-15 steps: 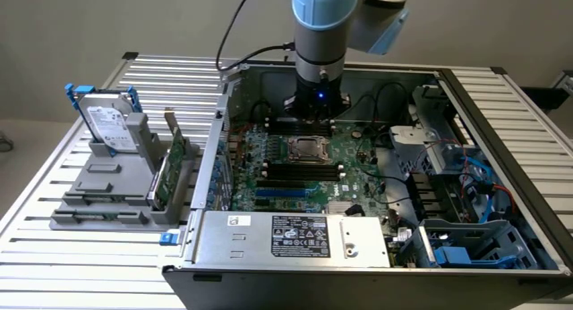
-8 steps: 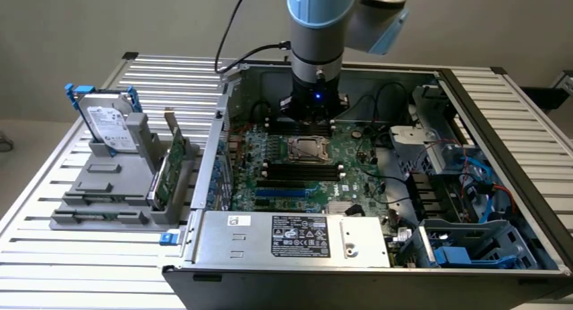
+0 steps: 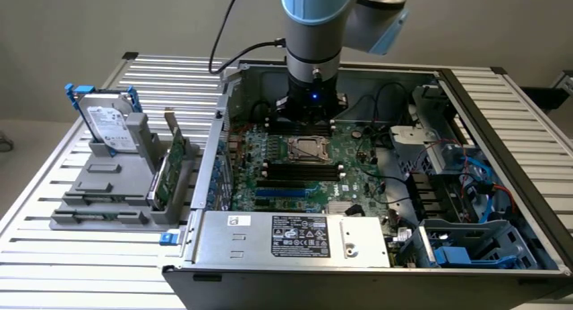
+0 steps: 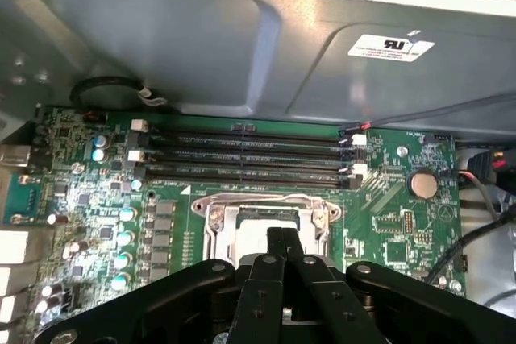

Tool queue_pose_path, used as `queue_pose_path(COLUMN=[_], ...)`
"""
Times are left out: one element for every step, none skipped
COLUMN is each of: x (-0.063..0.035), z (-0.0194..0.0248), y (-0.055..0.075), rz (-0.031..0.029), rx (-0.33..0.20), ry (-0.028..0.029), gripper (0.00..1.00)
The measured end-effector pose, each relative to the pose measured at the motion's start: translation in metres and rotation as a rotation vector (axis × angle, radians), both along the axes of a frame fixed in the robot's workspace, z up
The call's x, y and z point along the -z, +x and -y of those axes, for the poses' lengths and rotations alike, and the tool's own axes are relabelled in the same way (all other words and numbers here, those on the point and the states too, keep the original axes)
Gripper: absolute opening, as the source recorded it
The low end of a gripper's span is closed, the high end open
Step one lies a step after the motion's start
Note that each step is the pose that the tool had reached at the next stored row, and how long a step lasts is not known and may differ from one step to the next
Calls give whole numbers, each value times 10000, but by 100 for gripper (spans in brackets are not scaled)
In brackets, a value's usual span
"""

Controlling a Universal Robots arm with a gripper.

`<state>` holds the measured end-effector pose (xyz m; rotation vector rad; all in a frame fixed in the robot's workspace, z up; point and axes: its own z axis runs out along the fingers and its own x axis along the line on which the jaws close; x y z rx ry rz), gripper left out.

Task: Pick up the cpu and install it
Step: 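Install the second cpu locking lever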

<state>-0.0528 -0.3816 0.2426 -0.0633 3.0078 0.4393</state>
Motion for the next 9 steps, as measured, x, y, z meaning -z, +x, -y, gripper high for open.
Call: queue_pose_path(x=[-17,-35,-52,-70,-87,-104,-119,-132,-142], z=[23,47,71,98,121,144,165,187,213], y=[-8,-17,-25,-33,-39,-45,-50,-55,-59], rz=[-1,-2,-3,-5,-7,-8,-8,-9,-11], rx=[0,0,0,0,0,0,0,0,0], ry=[11,20,26,31,32,31,32,32,32], gripper=[11,11,11,11,11,11,11,11,11])
